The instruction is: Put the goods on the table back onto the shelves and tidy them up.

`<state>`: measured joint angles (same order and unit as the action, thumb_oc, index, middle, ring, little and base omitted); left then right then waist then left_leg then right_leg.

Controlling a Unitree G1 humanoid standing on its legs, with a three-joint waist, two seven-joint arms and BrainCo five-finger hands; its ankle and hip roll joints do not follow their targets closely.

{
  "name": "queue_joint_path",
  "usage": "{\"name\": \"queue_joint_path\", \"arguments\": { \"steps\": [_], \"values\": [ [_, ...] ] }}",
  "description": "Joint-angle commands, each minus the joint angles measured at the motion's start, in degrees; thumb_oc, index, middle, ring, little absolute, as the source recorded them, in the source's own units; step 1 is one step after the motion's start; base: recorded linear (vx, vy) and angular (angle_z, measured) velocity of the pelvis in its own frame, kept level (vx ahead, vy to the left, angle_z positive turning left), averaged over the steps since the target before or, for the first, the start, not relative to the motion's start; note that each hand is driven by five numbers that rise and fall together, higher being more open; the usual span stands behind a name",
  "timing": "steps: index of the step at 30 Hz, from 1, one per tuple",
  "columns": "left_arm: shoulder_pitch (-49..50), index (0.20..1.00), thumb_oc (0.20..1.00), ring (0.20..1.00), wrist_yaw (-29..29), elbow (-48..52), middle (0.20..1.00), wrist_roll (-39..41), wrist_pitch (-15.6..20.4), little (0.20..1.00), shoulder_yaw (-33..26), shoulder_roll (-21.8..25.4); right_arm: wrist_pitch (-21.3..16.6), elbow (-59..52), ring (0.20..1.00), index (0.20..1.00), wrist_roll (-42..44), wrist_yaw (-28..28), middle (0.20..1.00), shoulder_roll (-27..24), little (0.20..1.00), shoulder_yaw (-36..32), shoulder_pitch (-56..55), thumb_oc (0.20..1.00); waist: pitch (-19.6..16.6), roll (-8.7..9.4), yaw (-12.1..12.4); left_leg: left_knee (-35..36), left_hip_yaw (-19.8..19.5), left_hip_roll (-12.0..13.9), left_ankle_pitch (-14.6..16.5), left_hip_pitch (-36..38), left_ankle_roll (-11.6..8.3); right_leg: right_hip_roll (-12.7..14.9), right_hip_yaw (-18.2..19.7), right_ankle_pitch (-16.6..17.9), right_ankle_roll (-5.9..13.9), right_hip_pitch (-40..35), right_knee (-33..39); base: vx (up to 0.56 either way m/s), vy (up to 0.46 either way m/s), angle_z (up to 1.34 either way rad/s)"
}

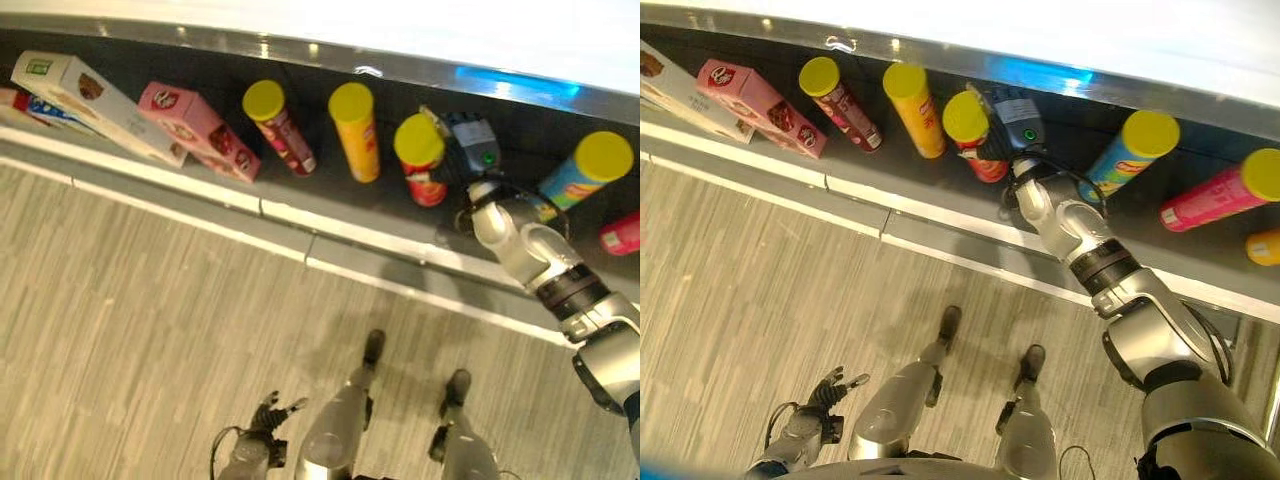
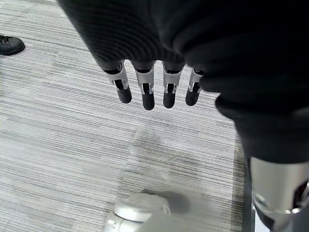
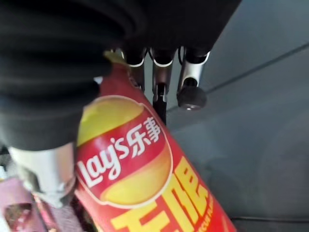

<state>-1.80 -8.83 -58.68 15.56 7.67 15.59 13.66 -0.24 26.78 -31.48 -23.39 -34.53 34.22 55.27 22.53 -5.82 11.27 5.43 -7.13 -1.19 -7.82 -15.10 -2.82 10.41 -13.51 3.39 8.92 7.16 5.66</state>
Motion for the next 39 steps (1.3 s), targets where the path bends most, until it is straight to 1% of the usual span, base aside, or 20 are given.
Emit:
{"name": "queue_joint_path", "arguments": {
  "steps": [1,3,7,13,22,23,24,33,37,39],
  "values": [
    [-1.36,1.0,1.0,1.0,-1.09,-1.8,1.0,1.18,1.22,1.0,3.37,1.48,-0.62,-2.46,0.2,0.2,-0.09,-5.11,0.2,-0.36,0.2,-0.6,4.02,0.2,-3.09,0.91,-0.3,-0.43,4.03,3.41,2.39,-0.25,-4.64,6.43,2.29,1.81,3.38,1.33,-3.26,0.0,0.0,0.0],
    [-1.36,1.0,1.0,1.0,-1.03,-1.46,1.0,0.94,1.2,1.0,3.53,1.39,-0.65,-1.93,0.2,0.2,-0.17,-5.24,0.2,-0.24,0.2,-0.73,3.18,0.2,-2.96,0.56,-0.18,-0.43,3.93,3.22,2.36,-0.45,-4.61,6.57,2.17,1.77,3.44,1.41,-3.28,0.0,0.0,0.0],
    [-1.76,1.0,1.0,1.0,-1.08,0.4,1.0,0.79,1.74,1.0,4.09,1.37,-0.02,2.65,0.2,0.2,-0.09,-6.39,0.2,-0.37,0.2,-1.17,1.65,0.2,-2.58,-0.47,-0.18,-0.43,3.43,2.82,2.15,-1.08,-4.69,6.91,1.76,1.76,3.5,1.79,-3.24,0.0,0.0,0.0],
    [-1.58,1.0,1.0,1.0,-0.99,0.99,1.0,0.49,1.76,1.0,4.66,1.16,-0.06,3.68,0.2,0.2,-0.09,-6.55,0.2,0.12,0.2,-0.87,0.56,0.2,-2.61,-1.25,-0.32,-0.43,3.18,2.55,2.14,-1.26,-4.62,7.3,1.69,1.76,3.67,1.91,-3.39,0.0,0.0,0.0],
    [-1.53,1.0,1.0,1.0,-1.07,0.94,1.0,0.55,1.73,1.0,4.72,1.06,-0.16,4.32,0.2,0.2,0.39,-6.7,0.2,0.44,0.2,-0.7,0.62,0.2,-2.68,-1.46,-0.58,-0.43,3.08,2.47,2.16,-1.29,-4.6,7.22,1.7,1.53,3.61,1.95,-3.36,0.0,0.0,0.0],
    [-1.51,1.0,1.0,1.0,-1.12,0.75,1.0,0.41,1.74,1.0,4.72,1.09,-0.21,4.38,0.476,0.476,0.53,-6.68,0.476,0.53,0.476,-0.68,0.5,0.476,-2.71,-1.46,-0.62,-0.43,3.03,2.46,2.16,-1.3,-4.59,7.22,1.71,1.52,3.6,1.97,-3.39,0.0,0.0,0.0],
    [-1.47,1.0,1.0,1.0,-1.08,0.66,1.0,0.43,1.71,1.0,4.73,1.03,-0.21,4.36,1.0,1.0,0.43,-6.5,1.0,0.5,1.0,-0.52,0.39,1.0,-2.72,-1.44,-0.73,-0.43,2.98,2.52,2.15,-1.27,-4.59,7.25,1.71,1.48,3.57,2.0,-3.41,0.0,0.0,0.0],
    [-1.57,1.0,1.0,1.0,-0.93,0.17,1.0,0.39,1.42,1.0,4.33,0.95,-0.48,2.3,1.0,1.0,-0.09,-5.99,1.0,-0.71,1.0,-0.36,0.68,1.0,-2.99,-1.07,-1.38,-0.43,3.34,2.64,2.47,-0.83,-4.66,7.19,1.64,1.31,3.54,1.99,-3.59,0.0,0.0,0.0],
    [-1.6,1.0,1.0,1.0,-0.82,-0.51,1.0,-0.18,1.0,1.0,4.11,0.97,-0.64,-0.85,1.0,1.0,-0.47,-6.21,1.0,-2.57,1.0,-1.29,0.94,1.0,-3.36,-0.56,-1.79,-0.43,3.54,2.84,2.67,-0.44,-4.66,7.11,1.76,1.22,3.56,1.81,-3.63,0.0,0.0,0.0],
    [-1.73,1.0,1.0,1.0,-0.74,-1.47,1.0,-0.66,0.46,1.0,3.73,0.98,-0.96,-5.73,1.0,1.0,-0.81,-6.38,1.0,-4.69,1.0,-2.63,0.94,1.0,-3.79,0.14,-2.32,-0.43,3.92,3.09,2.82,-0.05,-4.7,6.91,1.85,1.12,3.58,1.54,-3.68,0.0,0.0,0.0]
  ]
}}
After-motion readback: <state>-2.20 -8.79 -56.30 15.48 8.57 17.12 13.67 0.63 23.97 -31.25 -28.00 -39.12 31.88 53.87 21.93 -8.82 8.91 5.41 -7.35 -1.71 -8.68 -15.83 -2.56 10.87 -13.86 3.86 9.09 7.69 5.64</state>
